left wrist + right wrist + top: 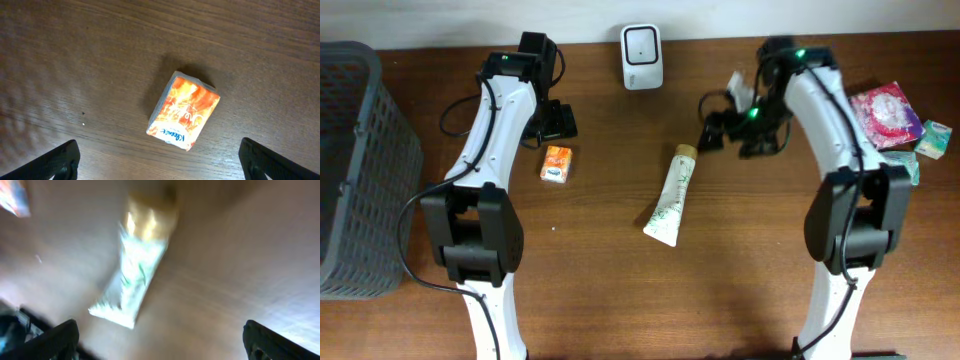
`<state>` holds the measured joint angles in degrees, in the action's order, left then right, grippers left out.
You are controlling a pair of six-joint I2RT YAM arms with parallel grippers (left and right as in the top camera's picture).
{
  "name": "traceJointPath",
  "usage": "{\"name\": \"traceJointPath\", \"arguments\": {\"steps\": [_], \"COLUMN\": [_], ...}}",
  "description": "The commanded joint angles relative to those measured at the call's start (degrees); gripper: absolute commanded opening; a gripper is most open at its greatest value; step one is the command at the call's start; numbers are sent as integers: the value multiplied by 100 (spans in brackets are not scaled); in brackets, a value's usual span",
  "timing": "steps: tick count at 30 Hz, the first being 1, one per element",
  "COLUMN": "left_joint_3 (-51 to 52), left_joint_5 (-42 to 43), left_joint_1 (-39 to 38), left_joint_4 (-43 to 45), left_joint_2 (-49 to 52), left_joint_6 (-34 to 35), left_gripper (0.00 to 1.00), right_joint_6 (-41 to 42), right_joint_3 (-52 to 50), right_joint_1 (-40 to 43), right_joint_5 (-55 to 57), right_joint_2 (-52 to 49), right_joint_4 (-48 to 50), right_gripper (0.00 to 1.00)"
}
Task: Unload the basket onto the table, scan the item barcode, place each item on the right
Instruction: 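Grasp the white tube with the right gripper, then lift and reorient the white tube with the right gripper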
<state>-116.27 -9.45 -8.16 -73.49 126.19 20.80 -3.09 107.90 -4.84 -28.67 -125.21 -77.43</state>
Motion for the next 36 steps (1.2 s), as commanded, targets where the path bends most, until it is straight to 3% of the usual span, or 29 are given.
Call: {"name": "traceJointPath", "arguments": {"steps": [1, 2, 4, 5, 7, 10, 13, 16, 18, 19, 20, 22, 24, 26, 29, 33, 34, 36], "left_joint_3": [-72, -72, -72, -72, -72, -72, -72, -72, -72, -72, -72, -72, -72, -72, -72, -72, -72, -72], "left_joint_5": [-68, -68, -68, -68, -68, -66, -68, -68, -68, -68, -68, -68, -68, -68, -68, -68, -66, -68], "left_joint_1": [4, 4, 4, 4, 4, 4, 4, 9, 9, 9, 9, 9, 4, 4, 4, 4, 2, 9], "left_joint_4": [-9, -9, -9, -9, -9, -9, -9, -9, -9, -9, -9, -9, -9, -9, -9, -9, -9, -9], "left_joint_2": [-20, -20, -20, -20, -20, -20, -20, -20, -20, -20, -20, -20, -20, -20, -20, -20, -20, -20], "left_joint_6": [-2, -4, -2, -2, -2, -2, -2, -4, -2, -4, -4, -4, -2, -2, -2, -4, -2, -4], "left_gripper": [99, 99, 99, 99, 99, 99, 99, 99, 99, 99, 99, 99, 99, 99, 99, 99, 99, 99], "right_joint_6": [61, 63, 518, 1552, 3032, 4030, 4769, 4909, 5082, 5080, 5077, 5080, 5077, 5071, 4100, 1399, 977, 885], "right_joint_3": [-629, -638, -638, -638, -638, -638, -638, -638, -638, -638, -638, -638, -638, -638, -557, -389, -573, -1172], "right_joint_1": [-210, -278, -455, -702, -1235, -1976, -2500, -2787, -2859, -2903, -2933, -3005, -3012, -2964, -2632, -1248, -704, -37], "right_joint_5": [-649, -942, -870, -98, 1631, 2780, 3604, 3901, 3891, 3930, 4017, 4164, 4203, 4223, 3418, -114, -389, -323], "right_joint_2": [-90, -90, -90, -90, -90, -90, -92, -127, -234, -282, -315, -396, -542, -651, -542, -529, -538, -544], "right_joint_4": [33, 116, 387, 542, 608, 634, 643, 791, 894, 984, 1023, 1069, 1113, 1029, 955, 841, 787, 979], "right_gripper": [99, 99, 79, 64, 54, 39, 37, 36, 48, 59, 62, 57, 40, 4, 4, 4, 4, 4]}}
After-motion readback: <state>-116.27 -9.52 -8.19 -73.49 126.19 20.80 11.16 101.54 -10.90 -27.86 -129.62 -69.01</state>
